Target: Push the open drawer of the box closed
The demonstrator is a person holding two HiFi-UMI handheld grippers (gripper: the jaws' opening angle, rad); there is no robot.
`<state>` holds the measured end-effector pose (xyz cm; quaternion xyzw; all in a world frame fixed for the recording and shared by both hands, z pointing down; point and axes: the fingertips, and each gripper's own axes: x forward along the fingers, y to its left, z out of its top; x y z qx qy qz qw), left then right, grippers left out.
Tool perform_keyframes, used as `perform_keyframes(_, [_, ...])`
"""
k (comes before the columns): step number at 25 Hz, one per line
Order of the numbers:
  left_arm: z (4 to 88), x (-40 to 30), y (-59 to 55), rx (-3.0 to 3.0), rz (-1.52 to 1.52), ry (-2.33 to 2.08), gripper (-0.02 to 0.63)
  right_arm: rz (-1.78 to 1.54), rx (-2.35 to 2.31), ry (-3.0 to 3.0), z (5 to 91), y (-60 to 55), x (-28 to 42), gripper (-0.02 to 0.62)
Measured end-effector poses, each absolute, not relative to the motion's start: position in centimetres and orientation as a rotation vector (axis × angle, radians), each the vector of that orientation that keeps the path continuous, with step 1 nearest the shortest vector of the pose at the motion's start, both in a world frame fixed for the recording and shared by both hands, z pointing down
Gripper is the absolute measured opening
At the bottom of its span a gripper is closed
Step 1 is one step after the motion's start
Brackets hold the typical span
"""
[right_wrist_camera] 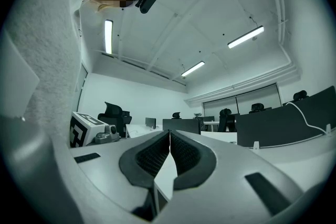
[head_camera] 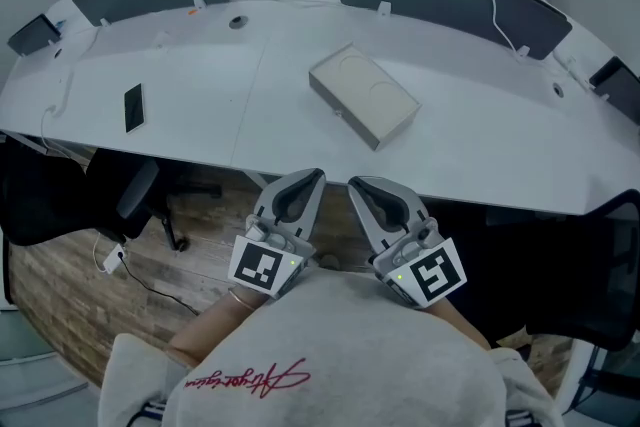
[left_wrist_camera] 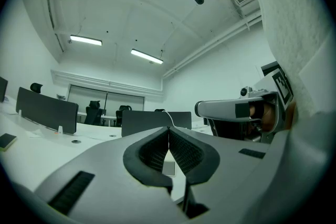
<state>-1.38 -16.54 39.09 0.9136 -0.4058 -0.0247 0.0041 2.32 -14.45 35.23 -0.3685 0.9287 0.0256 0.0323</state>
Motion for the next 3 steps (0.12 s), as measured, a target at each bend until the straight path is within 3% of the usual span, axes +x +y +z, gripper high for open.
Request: perform_keyframes(3, [39.19, -1.28, -16.54, 2.86, -0.076, -1.263, 0.018, 0.071, -1.141, 2.859, 35.3, -14.45, 2.4, 0.018])
